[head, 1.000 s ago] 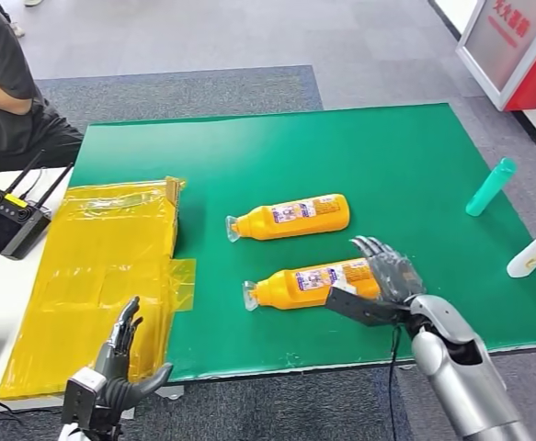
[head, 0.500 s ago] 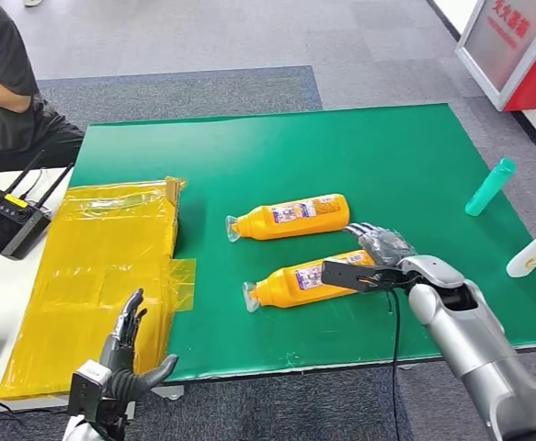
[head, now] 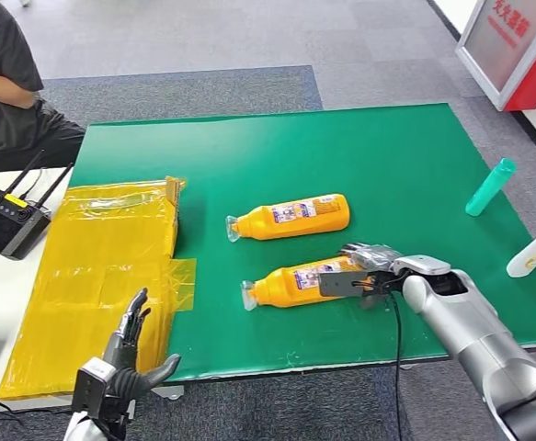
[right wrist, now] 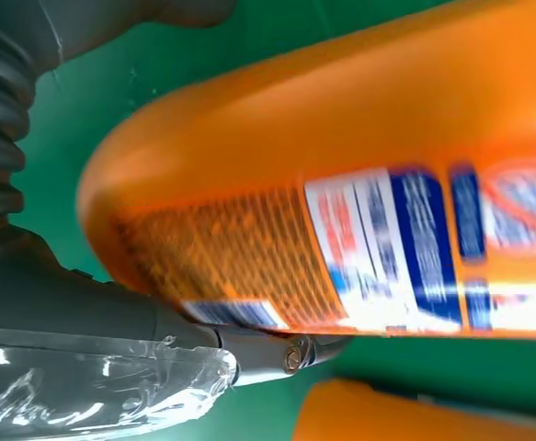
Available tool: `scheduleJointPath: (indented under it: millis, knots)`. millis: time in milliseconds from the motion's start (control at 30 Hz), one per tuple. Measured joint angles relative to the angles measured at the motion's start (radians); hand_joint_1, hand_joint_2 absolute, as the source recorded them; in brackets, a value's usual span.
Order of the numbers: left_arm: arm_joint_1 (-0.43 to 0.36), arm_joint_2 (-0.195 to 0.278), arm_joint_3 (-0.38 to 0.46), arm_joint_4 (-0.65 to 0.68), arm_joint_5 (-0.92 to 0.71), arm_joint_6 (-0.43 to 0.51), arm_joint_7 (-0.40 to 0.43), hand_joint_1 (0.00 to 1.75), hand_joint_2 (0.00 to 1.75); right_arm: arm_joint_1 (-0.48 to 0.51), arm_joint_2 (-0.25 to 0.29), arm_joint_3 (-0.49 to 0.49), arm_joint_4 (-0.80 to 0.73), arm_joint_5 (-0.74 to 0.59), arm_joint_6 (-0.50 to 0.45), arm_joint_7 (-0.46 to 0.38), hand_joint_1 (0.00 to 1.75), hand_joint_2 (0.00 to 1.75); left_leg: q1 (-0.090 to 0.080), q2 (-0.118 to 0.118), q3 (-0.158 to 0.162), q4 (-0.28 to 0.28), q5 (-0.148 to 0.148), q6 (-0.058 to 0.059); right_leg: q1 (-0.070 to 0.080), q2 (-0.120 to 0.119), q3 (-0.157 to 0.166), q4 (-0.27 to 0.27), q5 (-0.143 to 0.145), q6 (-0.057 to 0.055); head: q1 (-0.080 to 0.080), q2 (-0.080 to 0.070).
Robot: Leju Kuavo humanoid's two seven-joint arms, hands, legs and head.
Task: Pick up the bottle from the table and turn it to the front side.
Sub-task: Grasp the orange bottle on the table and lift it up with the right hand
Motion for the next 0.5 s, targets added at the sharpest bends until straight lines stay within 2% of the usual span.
scheduleJointPath:
  millis: [33,500]
  knots:
    - [-0.002,0.001,-0.001,0.002,0.0,0.0,0.0,0.0,1.75,0.0,0.0,0.006,0.006,-0.004,-0.004,-0.001,1.75,1.75,0.0,0.0,0.0,0.0,0.0,0.0,0.0,0.0,0.0,0.0,0.0,0.0,0.0,0.0]
    - [-0.01,0.013,-0.008,0.019,0.012,0.01,0.0,0.0,1.75,-0.006,-0.018,0.049,0.025,-0.049,-0.05,-0.02,1.75,1.75,0.0,0.0,0.001,0.0,0.0,0.0,0.0,0.0,0.0,0.0,0.0,0.0,0.0,0.0]
